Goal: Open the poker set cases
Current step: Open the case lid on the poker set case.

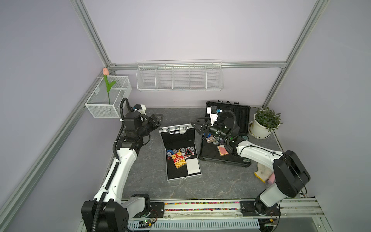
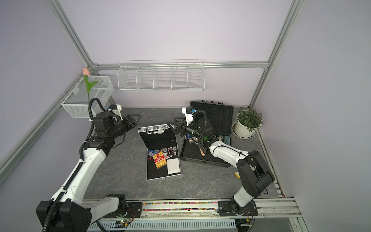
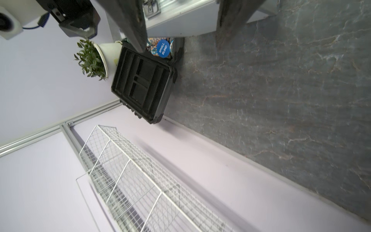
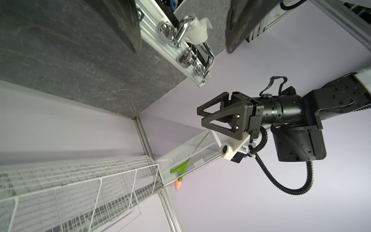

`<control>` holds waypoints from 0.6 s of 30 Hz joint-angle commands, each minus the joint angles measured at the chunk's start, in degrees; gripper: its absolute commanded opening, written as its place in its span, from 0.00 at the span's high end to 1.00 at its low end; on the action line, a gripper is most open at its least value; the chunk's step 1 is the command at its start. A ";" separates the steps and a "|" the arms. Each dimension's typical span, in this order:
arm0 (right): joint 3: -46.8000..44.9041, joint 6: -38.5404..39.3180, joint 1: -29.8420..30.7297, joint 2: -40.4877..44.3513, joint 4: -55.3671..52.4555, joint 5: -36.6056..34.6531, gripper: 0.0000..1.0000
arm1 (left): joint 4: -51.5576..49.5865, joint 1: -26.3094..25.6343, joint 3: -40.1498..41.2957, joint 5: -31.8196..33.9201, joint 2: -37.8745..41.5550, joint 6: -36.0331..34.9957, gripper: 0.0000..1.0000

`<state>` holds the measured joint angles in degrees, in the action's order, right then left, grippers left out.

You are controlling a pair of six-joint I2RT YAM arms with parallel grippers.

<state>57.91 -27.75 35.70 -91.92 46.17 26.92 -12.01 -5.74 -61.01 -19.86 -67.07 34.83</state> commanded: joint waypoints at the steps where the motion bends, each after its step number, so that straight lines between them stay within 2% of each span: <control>1: 1.94 5.16 -0.17 -0.04 2.04 0.59 0.32 | 7.94 -0.18 1.91 4.12 0.15 -0.68 0.42; 5: 2.87 5.28 -0.24 -2.14 3.54 0.24 0.32 | 9.98 -0.16 2.41 6.06 -0.50 -1.18 0.41; 8: 5.61 6.70 -0.27 -3.48 1.85 -0.36 0.32 | 10.93 -0.15 2.59 10.03 0.29 -3.57 0.40; 9: 7.55 7.36 -0.28 -4.05 -0.62 -1.67 0.31 | 11.97 -0.15 2.94 11.98 0.91 -4.80 0.38; 11: 12.21 8.32 -0.30 -6.00 -6.74 -5.09 0.31 | 14.85 -0.15 4.02 17.65 1.46 -5.68 0.29; 14: 18.75 6.61 -0.77 -10.02 -13.12 -13.27 0.31 | 15.42 -0.23 1.66 23.44 -0.42 -6.37 0.28; 16: 22.31 3.39 -1.45 -11.54 -15.03 -15.70 0.32 | 12.89 -0.32 -1.50 22.96 -1.00 -8.71 0.28; 18: 24.14 4.33 -1.57 -11.09 -17.38 -16.94 0.32 | 12.70 -0.97 -1.98 24.47 0.14 -10.93 0.28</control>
<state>79.59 -22.74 34.85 -103.07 33.93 15.22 -0.03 -5.98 -60.14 -0.10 -67.83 28.12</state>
